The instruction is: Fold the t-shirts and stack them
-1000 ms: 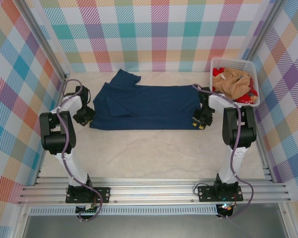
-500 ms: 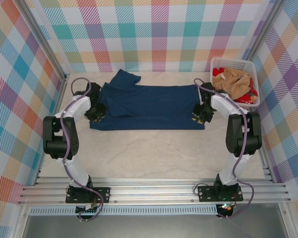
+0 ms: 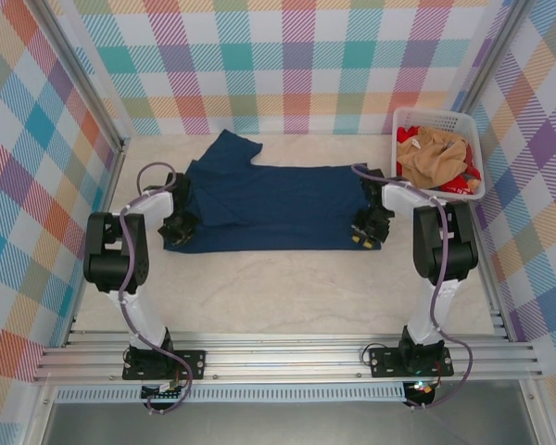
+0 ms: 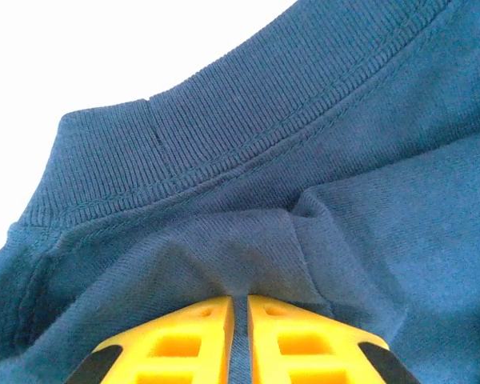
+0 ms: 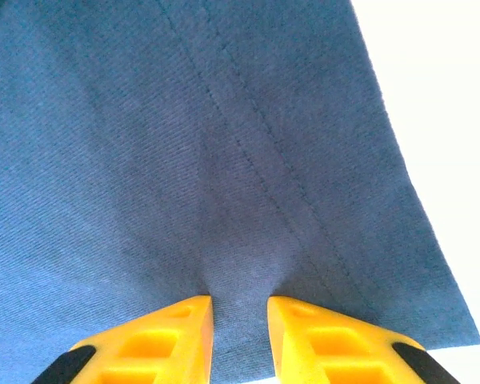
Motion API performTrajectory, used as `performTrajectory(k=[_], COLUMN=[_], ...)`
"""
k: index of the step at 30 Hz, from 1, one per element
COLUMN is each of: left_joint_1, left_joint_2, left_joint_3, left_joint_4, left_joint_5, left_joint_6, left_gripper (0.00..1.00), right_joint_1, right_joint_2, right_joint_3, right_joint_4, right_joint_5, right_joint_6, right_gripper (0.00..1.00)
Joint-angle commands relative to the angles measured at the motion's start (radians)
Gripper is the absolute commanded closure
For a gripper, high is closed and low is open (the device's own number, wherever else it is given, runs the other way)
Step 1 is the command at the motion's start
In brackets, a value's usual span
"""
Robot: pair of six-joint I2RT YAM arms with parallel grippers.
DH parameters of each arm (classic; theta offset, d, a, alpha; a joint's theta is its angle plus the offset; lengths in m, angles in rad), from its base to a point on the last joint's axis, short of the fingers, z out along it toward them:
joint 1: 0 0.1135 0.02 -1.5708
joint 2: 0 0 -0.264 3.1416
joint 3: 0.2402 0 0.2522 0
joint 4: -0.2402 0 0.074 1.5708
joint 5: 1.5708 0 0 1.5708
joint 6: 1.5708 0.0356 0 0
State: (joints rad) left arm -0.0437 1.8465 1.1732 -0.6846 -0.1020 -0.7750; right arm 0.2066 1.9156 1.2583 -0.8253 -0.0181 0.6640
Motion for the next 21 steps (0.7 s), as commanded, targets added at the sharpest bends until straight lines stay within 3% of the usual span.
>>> performTrajectory(k=[1,11,14,16,18,21], left_joint_1=[0.007,-0.012,-0.022,-0.045,-0.066,-0.104], left_joint_2=[-0.053,-0.351,-0.427,-0.471,-0.491,-0.463], left_joint_3=[-0.149,-0.393,-0.363,-0.309,-0.274,-0.265], left_joint_4=[-0.090,-0.188,-0.231,-0.233,-0.185,-0.122], left_joint_5=[-0.049,-0.050,-0.066,-0.059,0.006,0.130], left_joint_6=[-0.036,-0.094,-0.104,-0.102,-0.104,-0.162], left_gripper=[0.84,0.81,0.70,0.63,0.60,0.56], right_joint_1=[0.021,0.064,0.081,0.094,0.102,0.105], right_joint_2=[-0.042,-0.294,-0.342,-0.409,-0.493,-0.563], right_joint_3=[-0.129,-0.387,-0.357,-0.318,-0.306,-0.315], right_joint_4=[-0.095,-0.111,-0.137,-0.124,-0.046,0.115], right_joint_5=[0.002,-0.077,-0.063,-0.043,-0.057,-0.164], right_joint_6=[0.065,0.134,0.131,0.122,0.100,0.065], right_gripper=[0.74,0.73,0.71,0.64,0.56,0.52])
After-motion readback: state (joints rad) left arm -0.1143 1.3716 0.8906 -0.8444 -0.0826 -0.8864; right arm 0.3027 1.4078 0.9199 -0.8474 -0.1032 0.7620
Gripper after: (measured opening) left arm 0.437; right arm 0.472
